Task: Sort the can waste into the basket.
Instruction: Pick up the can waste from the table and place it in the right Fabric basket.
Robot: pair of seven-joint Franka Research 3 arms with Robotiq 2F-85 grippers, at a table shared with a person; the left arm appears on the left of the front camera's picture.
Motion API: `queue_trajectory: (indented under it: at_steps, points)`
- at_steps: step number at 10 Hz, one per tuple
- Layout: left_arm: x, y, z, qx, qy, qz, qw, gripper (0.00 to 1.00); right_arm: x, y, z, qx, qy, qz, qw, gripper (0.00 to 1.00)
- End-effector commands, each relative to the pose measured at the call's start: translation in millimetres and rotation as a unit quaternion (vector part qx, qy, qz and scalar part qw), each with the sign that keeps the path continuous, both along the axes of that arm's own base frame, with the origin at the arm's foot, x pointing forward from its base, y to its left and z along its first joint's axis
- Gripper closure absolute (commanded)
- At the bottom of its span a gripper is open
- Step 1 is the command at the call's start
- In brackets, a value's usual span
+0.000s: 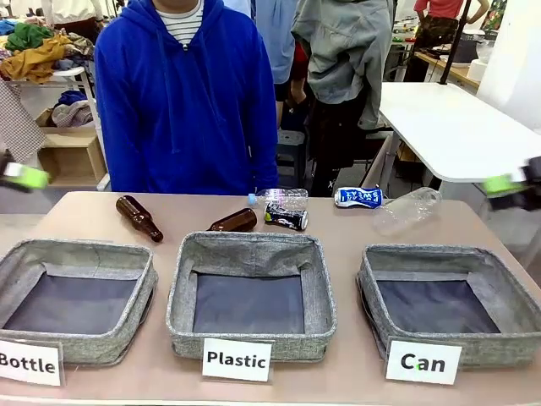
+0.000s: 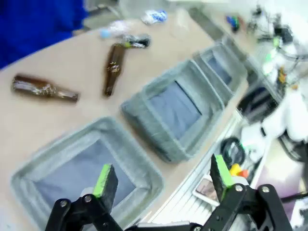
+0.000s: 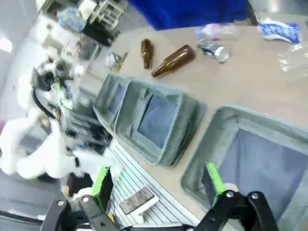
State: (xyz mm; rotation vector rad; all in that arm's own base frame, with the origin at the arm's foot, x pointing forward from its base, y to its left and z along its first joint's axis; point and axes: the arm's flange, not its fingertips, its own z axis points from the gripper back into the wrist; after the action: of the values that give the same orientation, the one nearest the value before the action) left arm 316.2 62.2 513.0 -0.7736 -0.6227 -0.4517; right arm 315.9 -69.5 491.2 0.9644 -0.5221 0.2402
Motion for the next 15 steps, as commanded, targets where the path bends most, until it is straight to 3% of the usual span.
queue_trajectory:
  at_steps: [1, 3, 5, 6, 7, 13, 14, 15]
  points:
    - [8.6, 69.3, -61.0, -0.148, 0.037, 0.084, 0.985, 0.0, -1.3, -55.3, -62.4, 0.107, 0.033, -0.096, 0.989, 0.0]
    - [-6.7, 115.3, -98.4, -0.25, 0.048, 0.154, 0.955, 0.0, 5.7, -96.3, -94.7, 0.155, 0.086, -0.164, 0.97, 0.0]
    - [-9.5, 141.9, -117.3, -0.267, 0.056, 0.212, 0.938, 0.0, 8.8, -119.2, -118.3, 0.175, 0.113, -0.226, 0.952, 0.0]
    - [-13.9, 143.5, -126.1, -0.285, 0.057, 0.229, 0.929, 0.0, -9.9, -116.1, -103.8, 0.15, 0.101, -0.184, 0.966, 0.0]
    - [-18.3, 151.7, -113.5, -0.26, 0.068, 0.21, 0.94, 0.0, -9.9, -116.1, -103.8, 0.15, 0.101, -0.184, 0.966, 0.0]
    - [-18.3, 151.7, -113.5, -0.26, 0.068, 0.21, 0.94, 0.0, -9.9, -116.1, -103.8, 0.15, 0.101, -0.184, 0.966, 0.0]
    - [-18.3, 151.7, -113.5, -0.26, 0.068, 0.21, 0.94, 0.0, -11.4, -115.7, -102.3, 0.145, 0.119, -0.187, 0.964, 0.0]
    - [-18.3, 151.7, -113.5, -0.26, 0.068, 0.21, 0.94, 0.0, -4.6, -87.3, -80.4, 0.083, 0.093, -0.187, 0.974, 0.0]
